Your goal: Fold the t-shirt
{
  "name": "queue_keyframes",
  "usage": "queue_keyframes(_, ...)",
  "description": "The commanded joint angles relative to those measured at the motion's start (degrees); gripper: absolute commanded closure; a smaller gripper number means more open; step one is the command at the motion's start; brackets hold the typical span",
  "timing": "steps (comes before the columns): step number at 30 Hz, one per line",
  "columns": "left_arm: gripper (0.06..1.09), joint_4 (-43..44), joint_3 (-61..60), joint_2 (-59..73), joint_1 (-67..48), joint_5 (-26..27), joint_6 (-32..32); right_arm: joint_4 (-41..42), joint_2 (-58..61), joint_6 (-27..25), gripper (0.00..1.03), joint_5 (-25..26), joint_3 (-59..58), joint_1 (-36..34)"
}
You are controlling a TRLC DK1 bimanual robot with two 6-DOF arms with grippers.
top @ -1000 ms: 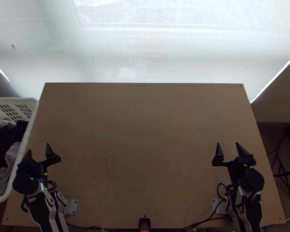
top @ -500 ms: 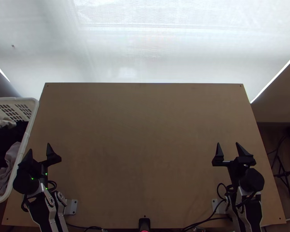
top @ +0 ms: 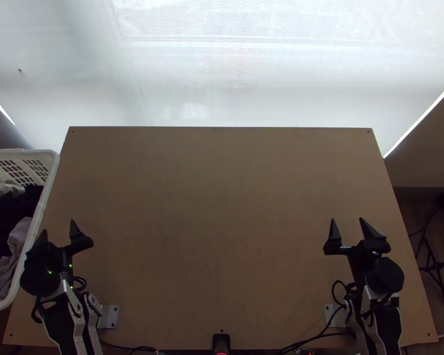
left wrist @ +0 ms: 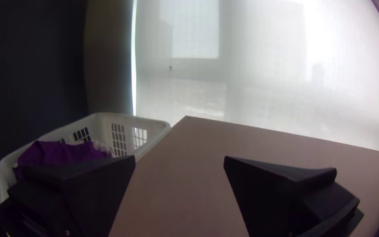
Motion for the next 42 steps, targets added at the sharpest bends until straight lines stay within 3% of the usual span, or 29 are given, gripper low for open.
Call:
queue_keyframes(1, 0.1, -5.4, 14.8, 11.7, 1.5, -2.2, 0.8, 0.9, 2.4, -0.6, 0.04, -0.5, 0.0, 0.9)
queue_keyframes(6, 0.1, -8.3, 32.8, 28.2, 12.7, -2.9, 1.2, 1.0, 3.2, -2.7, 0.04, -0.7, 0.1, 1.4)
queue_keyframes(9, 0.1, -11.0, 41.2, 38.0, 19.1, -3.0, 9.5, 1.1, 1.1, -5.3, 0.04, -0.7, 0.1, -0.3)
queue_keyframes(14, 0.1, -10.5, 47.1, 52.2, 30.6, -2.3, 22.5, 1.1, -0.4, -5.2, 0.04, -0.7, 0.2, 0.7)
queue_keyframes(17, 0.1, -11.0, 50.1, 61.9, 36.6, -0.9, 25.6, 1.0, -0.2, -5.1, 0.04, -0.7, 0.2, 0.8)
queue_keyframes(23, 0.1, -16.2, 56.7, 81.2, 40.4, -1.5, 27.6, -0.1, -0.1, -5.0, 0.04, -0.7, 0.1, -0.2)
queue_keyframes(28, 0.1, -6.7, 61.4, 95.7, 40.7, -1.8, 29.7, -0.3, -0.1, -5.0, 0.04, -0.7, 0.0, -0.5)
queue_keyframes(42, 0.1, -4.0, 85.5, 118.7, 39.8, -2.4, 29.3, -0.5, 0.5, -4.9, 0.04, -0.7, 0.0, 0.4)
